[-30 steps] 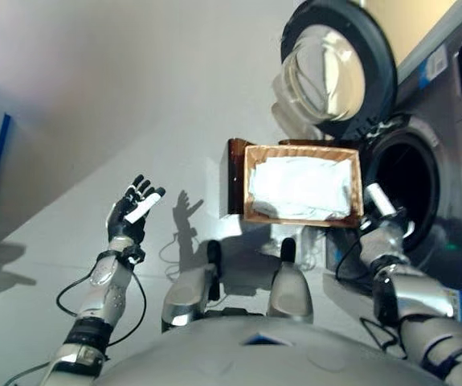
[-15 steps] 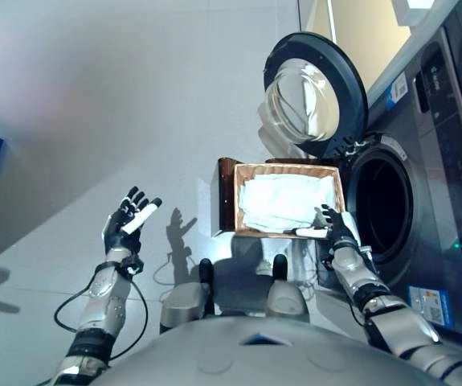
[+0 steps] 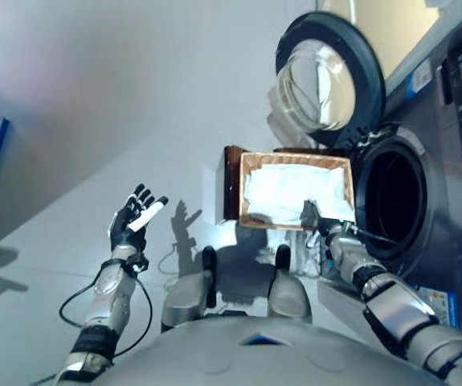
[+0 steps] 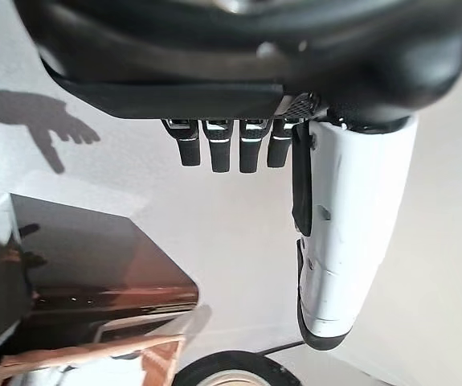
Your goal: Pick up the clothes and place them into the washing machine
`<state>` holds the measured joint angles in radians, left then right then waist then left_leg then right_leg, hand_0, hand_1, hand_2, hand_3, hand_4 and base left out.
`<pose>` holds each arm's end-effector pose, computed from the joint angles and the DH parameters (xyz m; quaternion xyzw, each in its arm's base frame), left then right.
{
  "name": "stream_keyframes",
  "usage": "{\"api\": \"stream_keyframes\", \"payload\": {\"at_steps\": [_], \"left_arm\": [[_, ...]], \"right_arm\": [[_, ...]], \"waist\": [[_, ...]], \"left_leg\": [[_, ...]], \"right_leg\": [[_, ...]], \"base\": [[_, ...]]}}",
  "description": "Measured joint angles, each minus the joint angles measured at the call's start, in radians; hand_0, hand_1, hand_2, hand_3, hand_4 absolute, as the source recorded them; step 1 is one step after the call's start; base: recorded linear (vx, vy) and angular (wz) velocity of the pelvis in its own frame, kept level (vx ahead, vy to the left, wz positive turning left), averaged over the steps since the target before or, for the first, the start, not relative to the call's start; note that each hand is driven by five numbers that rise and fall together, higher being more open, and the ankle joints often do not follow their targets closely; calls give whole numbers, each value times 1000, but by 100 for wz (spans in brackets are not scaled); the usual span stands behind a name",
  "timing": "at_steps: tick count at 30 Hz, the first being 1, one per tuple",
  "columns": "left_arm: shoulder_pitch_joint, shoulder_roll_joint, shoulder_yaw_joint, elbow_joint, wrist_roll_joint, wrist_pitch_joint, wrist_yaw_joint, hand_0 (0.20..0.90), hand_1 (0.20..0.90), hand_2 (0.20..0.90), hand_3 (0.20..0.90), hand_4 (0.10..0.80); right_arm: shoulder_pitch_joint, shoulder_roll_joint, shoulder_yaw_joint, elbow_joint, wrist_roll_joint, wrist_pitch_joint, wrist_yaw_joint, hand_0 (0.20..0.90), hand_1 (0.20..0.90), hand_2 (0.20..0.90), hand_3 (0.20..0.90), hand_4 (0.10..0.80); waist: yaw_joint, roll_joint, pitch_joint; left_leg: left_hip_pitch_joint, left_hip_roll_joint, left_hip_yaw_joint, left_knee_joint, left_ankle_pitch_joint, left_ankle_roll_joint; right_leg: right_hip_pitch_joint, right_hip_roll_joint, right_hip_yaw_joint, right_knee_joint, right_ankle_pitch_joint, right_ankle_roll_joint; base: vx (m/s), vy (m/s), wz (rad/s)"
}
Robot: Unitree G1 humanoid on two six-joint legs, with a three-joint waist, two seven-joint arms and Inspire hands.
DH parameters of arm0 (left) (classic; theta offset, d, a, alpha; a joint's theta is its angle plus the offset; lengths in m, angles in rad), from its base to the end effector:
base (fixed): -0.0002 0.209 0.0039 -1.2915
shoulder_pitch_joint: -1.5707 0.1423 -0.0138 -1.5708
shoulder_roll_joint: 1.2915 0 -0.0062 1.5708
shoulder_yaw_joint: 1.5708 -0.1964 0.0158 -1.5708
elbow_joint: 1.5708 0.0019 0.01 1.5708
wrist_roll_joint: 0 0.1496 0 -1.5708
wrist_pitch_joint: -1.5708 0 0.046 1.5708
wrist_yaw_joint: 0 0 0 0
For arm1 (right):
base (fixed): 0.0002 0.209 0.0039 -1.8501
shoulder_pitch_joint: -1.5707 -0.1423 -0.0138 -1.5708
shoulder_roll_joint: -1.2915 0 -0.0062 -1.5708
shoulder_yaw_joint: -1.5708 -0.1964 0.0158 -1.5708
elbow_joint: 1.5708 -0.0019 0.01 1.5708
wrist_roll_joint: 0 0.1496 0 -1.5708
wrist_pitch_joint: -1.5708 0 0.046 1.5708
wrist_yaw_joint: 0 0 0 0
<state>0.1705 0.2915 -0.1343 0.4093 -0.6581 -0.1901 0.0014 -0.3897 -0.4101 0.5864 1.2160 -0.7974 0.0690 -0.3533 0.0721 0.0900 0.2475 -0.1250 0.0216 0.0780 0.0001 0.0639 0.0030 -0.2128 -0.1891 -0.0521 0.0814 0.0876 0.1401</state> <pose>0.1443 0.2160 -0.0611 -0.1586 0.1941 0.0863 0.9642 0.2131 -0.2511 -0.0777 -0.7229 0.2455 0.1203 0.6346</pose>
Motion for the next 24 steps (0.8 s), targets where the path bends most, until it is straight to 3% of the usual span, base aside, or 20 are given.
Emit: {"api": "stream_keyframes", "payload": {"at_steps": [5, 13, 24], "left_arm": [[-19, 1, -1, 3, 0, -1, 6, 900, 900, 900, 900, 800], [-20, 1, -2, -3, 0, -1, 9, 900, 900, 900, 900, 800], [-20, 1, -3, -6, 0, -11, 10, 900, 900, 900, 900, 800]], "right_arm": [[-48, 1, 2, -4, -20, 11, -21, 900, 900, 900, 900, 800], [-53, -4, 1, 20, -19, 27, -24, 900, 900, 900, 900, 800], [-43, -22, 3, -36, 34, 12, -44, 900, 900, 900, 900, 800]], "waist": [[1, 12, 67], [-1, 13, 107], [-1, 12, 110]], "left_leg": [[-63, 0, 0, 75, -24, -5], [-183, 1, -3, 250, -97, -12], [-185, 3, -5, 258, -103, -12]], "right_leg": [[-92, -6, 17, 128, -54, -10], [-219, -14, 38, 317, -137, -24], [-218, -18, 38, 318, -141, -23]], "base": [[-47, -6, -1], [-10, 4, 2], [38, 24, 0]]}}
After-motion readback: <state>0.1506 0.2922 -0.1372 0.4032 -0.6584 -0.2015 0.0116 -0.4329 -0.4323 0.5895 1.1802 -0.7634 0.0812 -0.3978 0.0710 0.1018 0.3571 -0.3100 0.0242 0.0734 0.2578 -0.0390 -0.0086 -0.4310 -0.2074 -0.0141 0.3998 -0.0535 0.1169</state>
